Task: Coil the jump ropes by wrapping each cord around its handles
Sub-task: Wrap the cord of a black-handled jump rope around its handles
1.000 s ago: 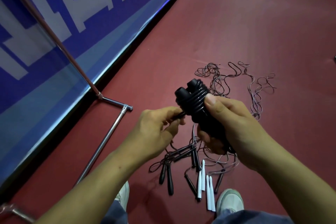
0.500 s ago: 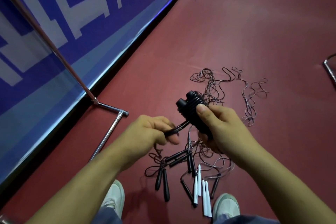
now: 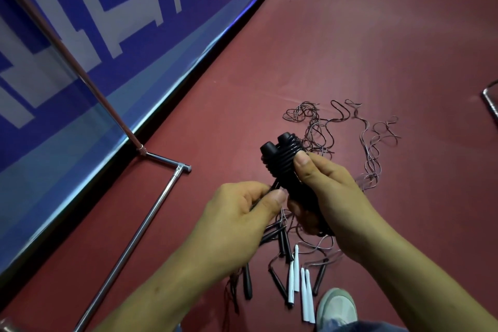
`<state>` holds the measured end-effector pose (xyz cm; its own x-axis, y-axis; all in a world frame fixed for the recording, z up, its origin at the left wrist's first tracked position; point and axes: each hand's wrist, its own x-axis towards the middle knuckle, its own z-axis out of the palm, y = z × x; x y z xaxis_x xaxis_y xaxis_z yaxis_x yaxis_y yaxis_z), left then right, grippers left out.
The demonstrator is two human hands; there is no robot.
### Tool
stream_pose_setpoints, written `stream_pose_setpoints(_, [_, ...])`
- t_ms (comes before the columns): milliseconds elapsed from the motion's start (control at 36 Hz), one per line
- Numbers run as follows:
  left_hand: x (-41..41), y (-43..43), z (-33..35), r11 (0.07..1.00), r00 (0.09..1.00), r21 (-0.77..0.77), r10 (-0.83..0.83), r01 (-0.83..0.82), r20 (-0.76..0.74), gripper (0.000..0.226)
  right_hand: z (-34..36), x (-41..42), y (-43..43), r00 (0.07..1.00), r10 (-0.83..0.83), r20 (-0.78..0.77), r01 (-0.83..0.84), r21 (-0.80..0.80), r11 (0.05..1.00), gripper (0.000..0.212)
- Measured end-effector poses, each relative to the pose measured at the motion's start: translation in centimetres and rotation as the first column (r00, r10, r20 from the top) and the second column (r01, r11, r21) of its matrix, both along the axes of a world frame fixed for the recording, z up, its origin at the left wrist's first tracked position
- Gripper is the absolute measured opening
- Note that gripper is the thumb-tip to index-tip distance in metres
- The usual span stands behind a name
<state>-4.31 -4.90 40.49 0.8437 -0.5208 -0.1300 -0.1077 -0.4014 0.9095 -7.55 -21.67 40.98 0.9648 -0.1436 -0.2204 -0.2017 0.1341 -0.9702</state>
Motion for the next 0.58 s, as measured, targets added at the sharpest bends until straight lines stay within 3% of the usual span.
stream_pose_setpoints(111, [0.3, 0.2, 0.3, 0.997, 0.990, -0.059, 0.049, -0.057, -0.129, 0.029, 0.6, -0.1, 0.5, 0.998, 0.059, 0.030, -0.058, -0.010, 0.998, 0.030])
stream_pose_setpoints(250, [0.4, 0.0, -0.1, 0.993, 0.989, -0.056, 0.096, -0.102, -0.113, 0.040, -0.1, -0.1, 1.1, 0.997, 0.074, 0.023, -0.071, -0.102, 0.992, 0.048])
stream_pose_setpoints(361, [0.1, -0.4, 0.2, 0.987, 0.990, -0.092, 0.124, -0.130, -0.064, 0.020, -0.1, -0.1, 1.3, 0.997, 0.082, 0.011, -0.080, -0.157, 0.984, 0.055])
stream_pose_setpoints(500, [0.1, -0.6, -0.4, 0.958, 0.971, -0.168, 0.216, -0.231, -0.107, 0.028, 0.4, -0.1, 1.2, 0.994, 0.109, 0.001, -0.105, -0.243, 0.964, 0.041])
stream_pose_setpoints(583, [-0.2, -0.9, -0.3, 0.940, 0.959, -0.221, 0.225, -0.261, -0.174, 0.026, 0.3, 0.1, 1.1, 0.993, 0.095, -0.069, -0.105, -0.167, 0.980, 0.039])
